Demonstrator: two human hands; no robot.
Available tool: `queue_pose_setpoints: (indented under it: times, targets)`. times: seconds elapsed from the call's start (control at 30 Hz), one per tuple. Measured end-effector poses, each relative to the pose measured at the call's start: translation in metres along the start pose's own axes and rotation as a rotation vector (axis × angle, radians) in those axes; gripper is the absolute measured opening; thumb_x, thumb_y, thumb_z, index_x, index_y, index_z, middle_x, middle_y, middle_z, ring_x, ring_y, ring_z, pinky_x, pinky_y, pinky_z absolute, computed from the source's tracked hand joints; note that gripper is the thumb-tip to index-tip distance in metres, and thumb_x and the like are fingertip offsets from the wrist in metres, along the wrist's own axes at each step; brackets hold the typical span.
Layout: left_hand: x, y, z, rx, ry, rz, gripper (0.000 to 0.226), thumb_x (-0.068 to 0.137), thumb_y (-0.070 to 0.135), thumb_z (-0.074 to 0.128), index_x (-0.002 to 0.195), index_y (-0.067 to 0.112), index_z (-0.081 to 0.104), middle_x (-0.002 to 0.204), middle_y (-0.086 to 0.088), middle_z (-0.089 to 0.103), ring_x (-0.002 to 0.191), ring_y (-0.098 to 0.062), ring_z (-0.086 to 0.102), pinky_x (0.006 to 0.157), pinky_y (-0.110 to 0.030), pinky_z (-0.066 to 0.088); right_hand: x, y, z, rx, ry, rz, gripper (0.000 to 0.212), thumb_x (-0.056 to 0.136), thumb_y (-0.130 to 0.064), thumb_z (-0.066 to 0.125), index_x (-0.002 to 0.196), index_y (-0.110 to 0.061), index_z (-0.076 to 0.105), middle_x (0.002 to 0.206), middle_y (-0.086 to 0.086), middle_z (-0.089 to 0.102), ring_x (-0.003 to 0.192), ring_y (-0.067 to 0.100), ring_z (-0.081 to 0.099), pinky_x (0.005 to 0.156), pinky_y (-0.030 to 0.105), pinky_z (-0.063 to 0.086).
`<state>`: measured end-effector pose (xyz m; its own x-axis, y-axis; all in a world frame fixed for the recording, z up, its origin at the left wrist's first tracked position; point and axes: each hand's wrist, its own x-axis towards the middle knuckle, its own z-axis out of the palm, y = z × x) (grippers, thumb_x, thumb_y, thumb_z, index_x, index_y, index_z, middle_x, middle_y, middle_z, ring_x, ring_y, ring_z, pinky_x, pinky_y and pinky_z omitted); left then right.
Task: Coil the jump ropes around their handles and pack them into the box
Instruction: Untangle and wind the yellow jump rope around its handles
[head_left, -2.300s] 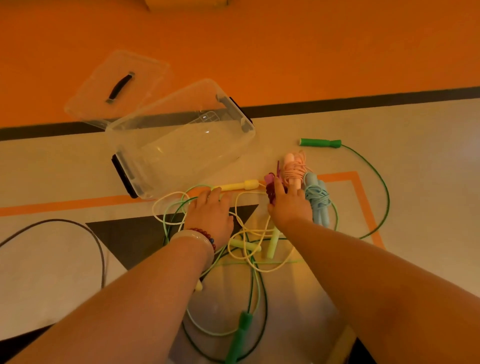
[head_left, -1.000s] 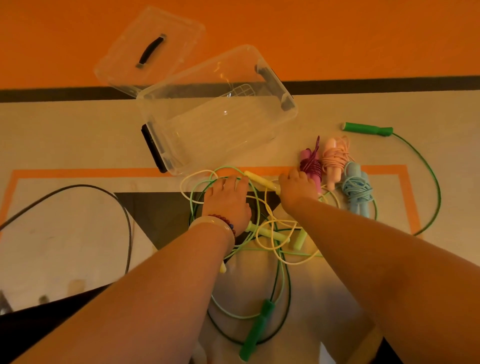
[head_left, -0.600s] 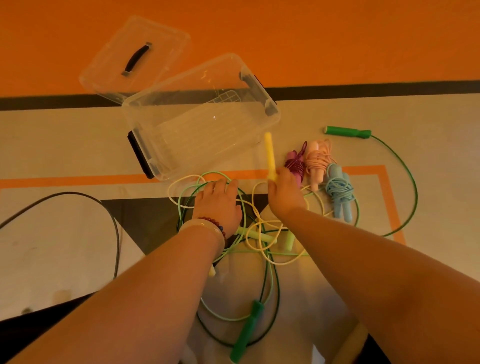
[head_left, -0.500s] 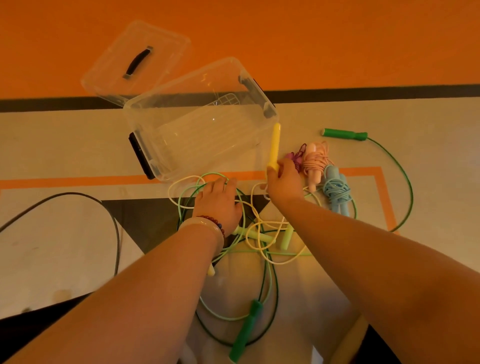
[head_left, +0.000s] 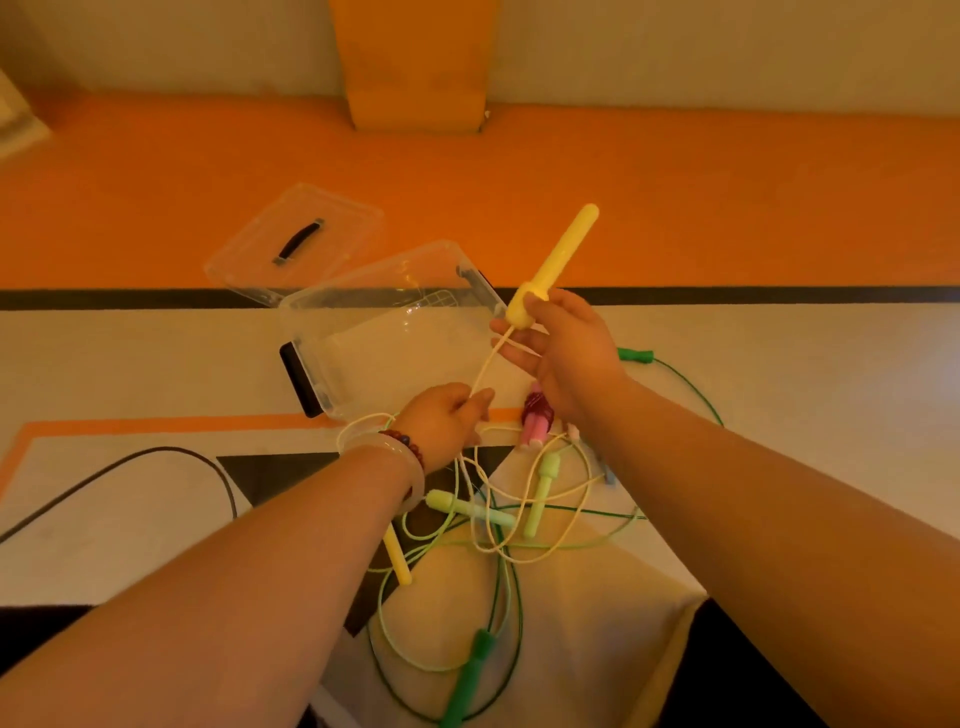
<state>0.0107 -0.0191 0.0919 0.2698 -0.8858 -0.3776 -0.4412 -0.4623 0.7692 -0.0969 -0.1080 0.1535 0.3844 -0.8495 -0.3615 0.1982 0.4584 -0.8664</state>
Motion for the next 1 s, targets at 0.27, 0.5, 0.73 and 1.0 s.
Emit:
queue_pose_setpoints:
  times: [0.27, 0.5, 0.73, 1.0]
  targets:
    - [-0.061, 0.023, -0.051, 0.103, 0.057, 0.013, 0.026, 0.098, 0.043, 0.045, 0.095, 0.018, 0.054, 0.078, -0.002, 0.052, 0.075, -0.023, 0.053, 0.072, -0.034, 0.046, -0.045, -0.054, -0.024, -0.111, 0.159, 0.042, 0.016, 0.098, -0.02, 0.053, 0.108, -0.008, 0.053, 0.095, 0.014, 0.061, 0.08, 0.026, 0.068, 0.07, 0.036, 0.059]
    - [-0.097, 0.116, -0.081, 0.223, 0.251, 0.27, 0.027, 0.105, 0.031, 0.029, 0.096, 0.022, 0.053, 0.063, 0.003, 0.042, 0.054, -0.012, 0.039, 0.044, -0.018, 0.03, -0.087, -0.075, -0.032, -0.617, 0.102, 0.193, 0.033, 0.101, -0.038, 0.042, 0.114, -0.009, 0.052, 0.084, 0.012, 0.052, 0.063, 0.022, 0.055, 0.06, 0.031, 0.053]
    - [-0.101, 0.164, -0.08, 0.613, 0.053, 0.268, 0.031, 0.103, 0.031, 0.038, 0.116, 0.014, 0.059, 0.086, -0.003, 0.057, 0.071, -0.016, 0.05, 0.055, -0.026, 0.036, -0.11, -0.083, -0.026, -0.82, -0.081, -0.276, 0.055, 0.093, -0.064, 0.027, 0.122, -0.032, 0.061, 0.12, -0.006, 0.061, 0.115, 0.013, 0.052, 0.099, 0.04, 0.039]
    - [-0.092, 0.134, -0.07, 0.266, 0.061, 0.315, 0.018, 0.095, 0.033, 0.055, 0.08, 0.023, 0.059, 0.063, 0.002, 0.049, 0.053, -0.01, 0.042, 0.049, -0.018, 0.034, -0.104, -0.077, -0.025, -0.687, -0.217, -0.237, 0.022, 0.096, -0.028, 0.055, 0.083, -0.013, 0.066, 0.058, -0.001, 0.047, 0.054, 0.012, 0.042, 0.055, 0.027, 0.044]
